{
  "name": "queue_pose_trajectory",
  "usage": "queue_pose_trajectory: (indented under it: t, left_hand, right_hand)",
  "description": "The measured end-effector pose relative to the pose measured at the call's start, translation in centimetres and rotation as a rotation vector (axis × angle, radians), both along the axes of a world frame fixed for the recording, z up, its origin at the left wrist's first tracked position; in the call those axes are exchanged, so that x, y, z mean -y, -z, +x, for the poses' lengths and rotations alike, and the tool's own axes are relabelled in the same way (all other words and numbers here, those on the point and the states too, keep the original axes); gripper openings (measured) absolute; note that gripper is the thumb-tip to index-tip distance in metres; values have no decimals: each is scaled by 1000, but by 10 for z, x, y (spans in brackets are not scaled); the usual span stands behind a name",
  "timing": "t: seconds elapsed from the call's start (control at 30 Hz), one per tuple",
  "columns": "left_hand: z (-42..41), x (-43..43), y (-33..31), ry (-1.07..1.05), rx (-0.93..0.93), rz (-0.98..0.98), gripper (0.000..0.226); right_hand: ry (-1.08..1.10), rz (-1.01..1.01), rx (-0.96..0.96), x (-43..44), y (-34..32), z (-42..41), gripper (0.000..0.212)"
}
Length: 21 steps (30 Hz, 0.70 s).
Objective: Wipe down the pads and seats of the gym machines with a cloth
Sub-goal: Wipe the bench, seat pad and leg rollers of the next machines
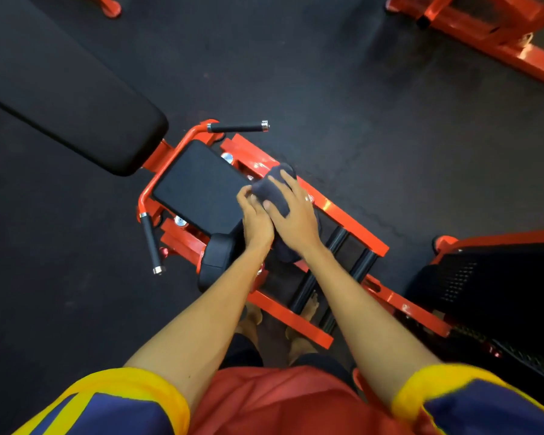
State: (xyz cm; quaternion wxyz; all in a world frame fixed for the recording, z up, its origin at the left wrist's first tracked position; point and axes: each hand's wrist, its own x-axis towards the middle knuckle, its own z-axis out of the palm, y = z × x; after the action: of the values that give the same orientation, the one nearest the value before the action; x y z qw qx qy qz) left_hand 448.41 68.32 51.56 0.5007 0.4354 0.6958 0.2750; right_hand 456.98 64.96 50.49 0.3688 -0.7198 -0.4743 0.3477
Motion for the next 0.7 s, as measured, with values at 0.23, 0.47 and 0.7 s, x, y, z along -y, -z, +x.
queue_pose_trajectory:
  t: [0.23,0.47,0.7]
  left_hand:
    - [0,-8,13,-4,89,52,33]
    - [7,-11,23,-49,81,130,35]
    - [3,-15,30,-12,36,165,32]
  right_hand:
    - [-163,34,-150,1,19,18,57]
    - [-343,-133,-231,-91,23,46,37]
    - [-226,-309,-556,-113,49,62,15]
